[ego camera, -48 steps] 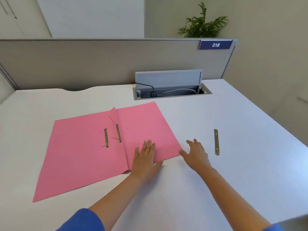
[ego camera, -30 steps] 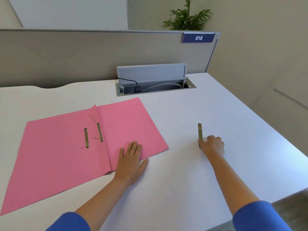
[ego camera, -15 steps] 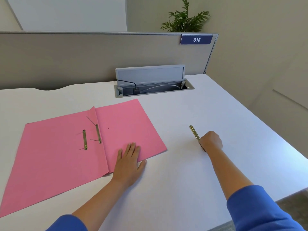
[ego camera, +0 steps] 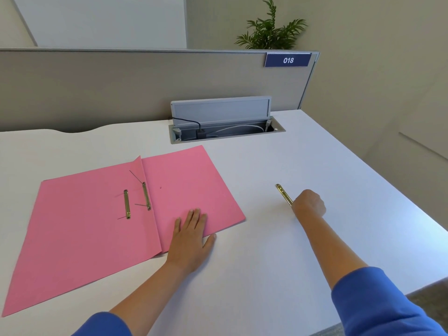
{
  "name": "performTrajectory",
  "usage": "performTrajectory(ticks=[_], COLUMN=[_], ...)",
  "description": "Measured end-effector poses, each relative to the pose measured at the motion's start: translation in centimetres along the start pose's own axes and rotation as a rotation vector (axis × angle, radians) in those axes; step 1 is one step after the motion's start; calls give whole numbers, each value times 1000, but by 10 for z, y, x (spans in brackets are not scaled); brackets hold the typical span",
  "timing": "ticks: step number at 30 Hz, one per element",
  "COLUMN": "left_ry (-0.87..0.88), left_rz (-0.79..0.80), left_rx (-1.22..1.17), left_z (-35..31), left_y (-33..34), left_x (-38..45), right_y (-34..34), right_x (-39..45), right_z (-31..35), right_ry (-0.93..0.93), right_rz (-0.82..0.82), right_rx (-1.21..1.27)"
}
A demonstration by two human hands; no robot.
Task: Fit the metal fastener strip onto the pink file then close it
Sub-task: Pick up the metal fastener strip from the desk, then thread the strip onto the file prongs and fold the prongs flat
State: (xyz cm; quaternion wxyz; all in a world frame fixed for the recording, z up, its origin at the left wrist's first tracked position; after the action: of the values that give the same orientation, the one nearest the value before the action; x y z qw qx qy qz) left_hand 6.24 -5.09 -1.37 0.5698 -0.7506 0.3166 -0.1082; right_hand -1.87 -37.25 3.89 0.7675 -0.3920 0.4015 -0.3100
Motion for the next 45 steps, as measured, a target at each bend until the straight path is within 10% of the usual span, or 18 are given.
performTrajectory(ticks=[18,26,39,45], left_ry=[-13,-16,43,32], left_rz=[25,89,333,-153], left_rx=[24,37,-95,-496], left_z=[2,-2,-47,-11], left_y=[4,6,15,-72], left_x=[1,1,-30,-40], right_y=[3,24,83,111], right_x=[-1,-34,-84,-91], right_z=[5,51,103,114], right_ry=[13,-162,-244,-252], right_rz=[101,591,792,820], right_rx=[41,669,604,594])
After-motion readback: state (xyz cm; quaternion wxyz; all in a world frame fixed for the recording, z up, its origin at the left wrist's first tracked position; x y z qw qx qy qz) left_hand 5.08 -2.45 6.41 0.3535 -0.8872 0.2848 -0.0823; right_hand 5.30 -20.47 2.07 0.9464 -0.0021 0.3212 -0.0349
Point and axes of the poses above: each hand's wrist, its own x-axis towards the middle knuckle, its own y-axis out of the palm, z = x × y, the point moved 8 cm from there along x, towards the middle knuckle, and after that the axes turned 14 degrees about z, right-handed, at the moved point
